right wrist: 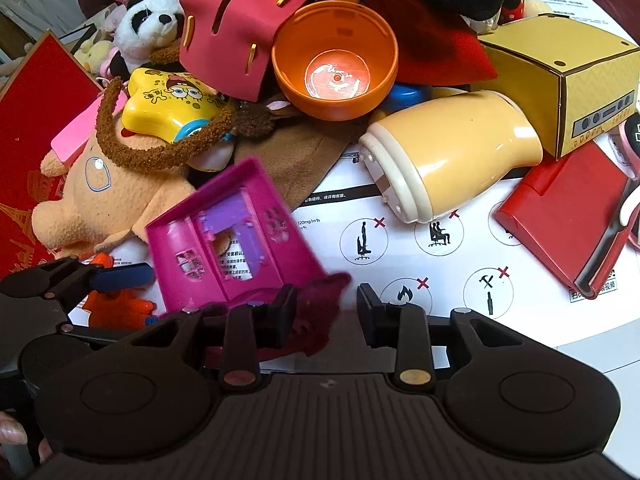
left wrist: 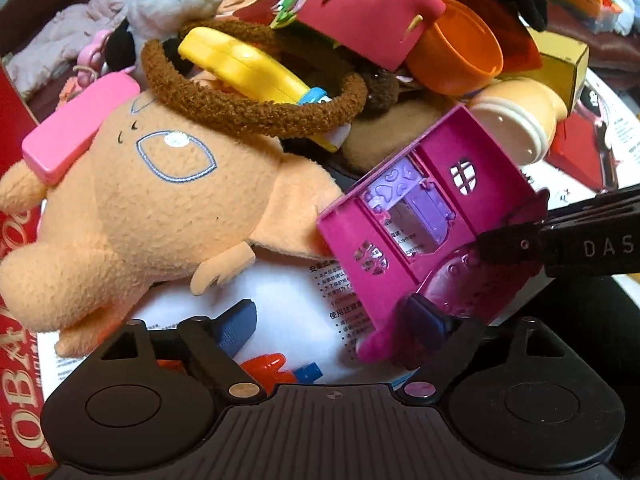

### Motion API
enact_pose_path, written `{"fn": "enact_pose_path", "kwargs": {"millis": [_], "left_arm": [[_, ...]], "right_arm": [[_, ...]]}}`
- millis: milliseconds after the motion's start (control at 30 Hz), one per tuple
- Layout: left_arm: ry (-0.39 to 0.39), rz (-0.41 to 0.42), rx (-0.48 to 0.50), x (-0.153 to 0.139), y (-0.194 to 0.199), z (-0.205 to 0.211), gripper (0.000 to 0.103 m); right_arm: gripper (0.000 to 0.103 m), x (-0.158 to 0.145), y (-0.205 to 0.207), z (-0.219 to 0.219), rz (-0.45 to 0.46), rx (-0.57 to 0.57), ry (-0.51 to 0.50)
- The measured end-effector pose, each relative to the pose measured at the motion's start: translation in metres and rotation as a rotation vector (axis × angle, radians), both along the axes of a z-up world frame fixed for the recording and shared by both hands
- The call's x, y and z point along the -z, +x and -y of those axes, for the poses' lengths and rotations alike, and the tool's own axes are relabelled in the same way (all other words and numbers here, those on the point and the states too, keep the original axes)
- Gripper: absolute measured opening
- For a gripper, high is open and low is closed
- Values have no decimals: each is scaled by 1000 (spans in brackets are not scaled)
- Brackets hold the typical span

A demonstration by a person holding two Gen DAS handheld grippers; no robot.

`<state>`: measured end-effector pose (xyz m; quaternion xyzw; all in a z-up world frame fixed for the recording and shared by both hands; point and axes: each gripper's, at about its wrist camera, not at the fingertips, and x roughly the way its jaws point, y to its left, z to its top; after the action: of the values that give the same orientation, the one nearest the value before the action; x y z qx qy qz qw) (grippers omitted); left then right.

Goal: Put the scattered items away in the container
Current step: 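Close both grippers on the edges of the magenta toy house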

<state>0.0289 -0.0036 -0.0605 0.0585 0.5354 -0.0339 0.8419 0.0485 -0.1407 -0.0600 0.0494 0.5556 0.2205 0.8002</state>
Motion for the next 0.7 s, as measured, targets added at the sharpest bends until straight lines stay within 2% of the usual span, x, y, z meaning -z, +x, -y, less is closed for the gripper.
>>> {"fn": "enact_pose_path", "kwargs": {"millis": [100,200,233,267,300,333,400,467,500,567,633,700], "left_arm": [[9,2,7,-2,1,2,84],[-1,5,31,-6,2,6,66],[-11,5,44,-8,2,8,52],[-20,5,60,-9,2,10,31],[-21,6,80,-11,2,15,23],[1,10,95,-13,2,19,20],[34,18,115,-13,3,25,21],[21,13,111,-16,-6,29,23],[15,11,106,-16,-3,27,27],[33,17,95,-13,-9,20,55],[62,25,88,-12,-7,21,63],[67,24,79,-11,-7,19,65]], "right_arm": [[37,0,-1,1,1,-2,2],[37,0,-2,2,4,-5,0],[37,-1,-1,1,6,-6,-2],[37,-1,-1,0,8,-8,-5],[35,0,-2,-1,10,-11,-8],[34,0,-2,-1,11,-13,-10],[32,0,-2,-2,12,-15,-13],[30,0,-2,-2,9,-16,-12],[28,0,-2,-2,7,-16,-10],[25,0,0,-5,4,-18,-10],[24,-2,0,-8,19,-26,-21],[22,-6,-2,-10,40,-39,-29]]}}
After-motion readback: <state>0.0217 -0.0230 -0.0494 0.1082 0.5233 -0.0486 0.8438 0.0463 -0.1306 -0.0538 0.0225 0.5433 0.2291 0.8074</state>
